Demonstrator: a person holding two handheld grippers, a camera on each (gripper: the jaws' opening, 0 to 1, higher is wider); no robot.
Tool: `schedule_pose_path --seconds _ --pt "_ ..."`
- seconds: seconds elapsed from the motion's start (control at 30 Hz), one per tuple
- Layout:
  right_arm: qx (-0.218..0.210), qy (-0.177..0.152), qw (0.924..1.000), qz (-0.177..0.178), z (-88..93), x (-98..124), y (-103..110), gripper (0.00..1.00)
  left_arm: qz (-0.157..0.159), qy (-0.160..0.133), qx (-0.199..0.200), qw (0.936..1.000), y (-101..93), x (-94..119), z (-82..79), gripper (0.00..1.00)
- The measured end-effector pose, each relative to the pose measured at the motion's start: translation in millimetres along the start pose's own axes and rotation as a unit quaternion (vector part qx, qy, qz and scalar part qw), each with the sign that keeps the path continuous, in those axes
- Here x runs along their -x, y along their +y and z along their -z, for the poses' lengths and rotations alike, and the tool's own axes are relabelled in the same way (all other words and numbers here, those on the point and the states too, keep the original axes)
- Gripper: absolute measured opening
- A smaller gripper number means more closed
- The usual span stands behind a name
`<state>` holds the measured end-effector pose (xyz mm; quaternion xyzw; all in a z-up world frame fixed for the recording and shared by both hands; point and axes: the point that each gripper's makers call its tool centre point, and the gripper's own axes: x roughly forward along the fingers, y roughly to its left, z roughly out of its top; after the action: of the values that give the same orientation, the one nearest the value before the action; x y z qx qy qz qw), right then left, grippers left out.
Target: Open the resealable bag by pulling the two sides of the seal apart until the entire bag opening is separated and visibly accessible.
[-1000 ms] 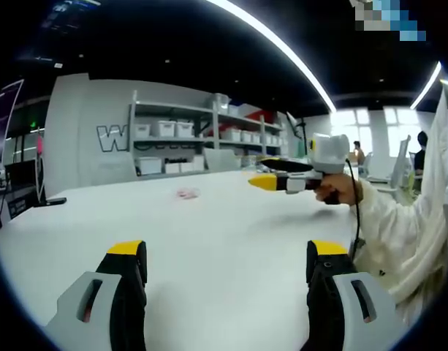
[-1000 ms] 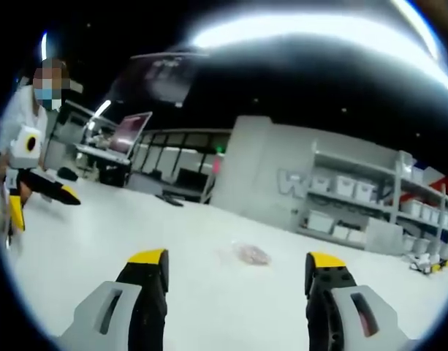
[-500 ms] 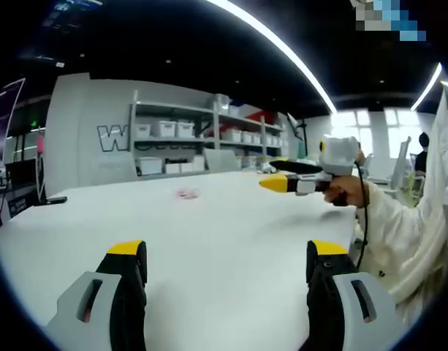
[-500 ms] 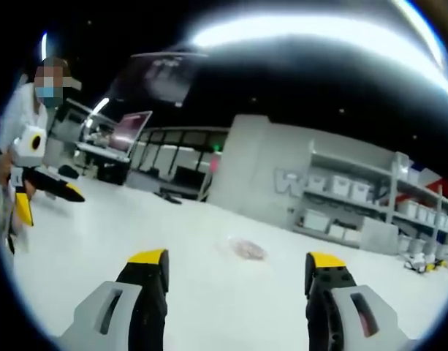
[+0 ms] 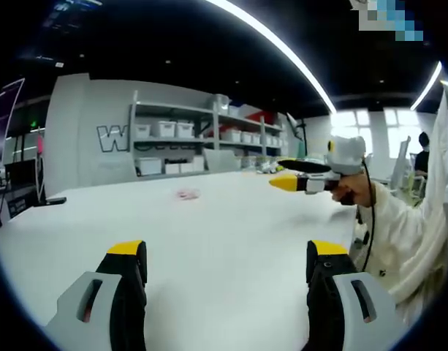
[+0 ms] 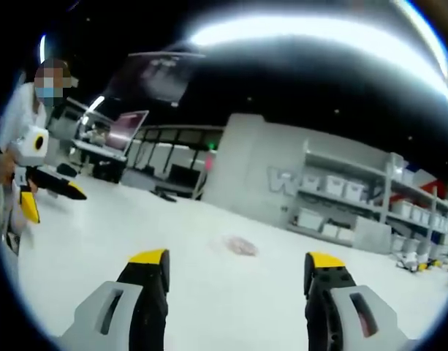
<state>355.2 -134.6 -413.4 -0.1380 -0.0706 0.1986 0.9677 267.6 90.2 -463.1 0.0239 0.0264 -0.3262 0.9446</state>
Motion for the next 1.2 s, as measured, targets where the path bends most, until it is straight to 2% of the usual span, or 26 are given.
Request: schedule_pose_path --seconds 0.5,0.73,0.93,1.2 --pt "0.003 0.004 1.0000 0.006 -4.0 16 -3 0.74 -0.004 -0.002 0.001 1.0000 1.0 1 -5.1 0.89" --pt "0.006 0.015 0.9998 0.012 1.4 28 -4 0.71 -0.014 -0.005 0.005 0.9999 10.1 3 -4.7 0.89" --pt "-0.008 0.018 0.9996 0.021 5.9 37 -11 0.72 -0.018 -0.008 0.006 0.9998 14.9 2 -4.5 0.89" --pt "-0.003 0.009 0.9993 0.037 -1.5 43 -16 0.72 -0.025 -0.018 0.007 0.9995 20.5 3 -8.2 0.89"
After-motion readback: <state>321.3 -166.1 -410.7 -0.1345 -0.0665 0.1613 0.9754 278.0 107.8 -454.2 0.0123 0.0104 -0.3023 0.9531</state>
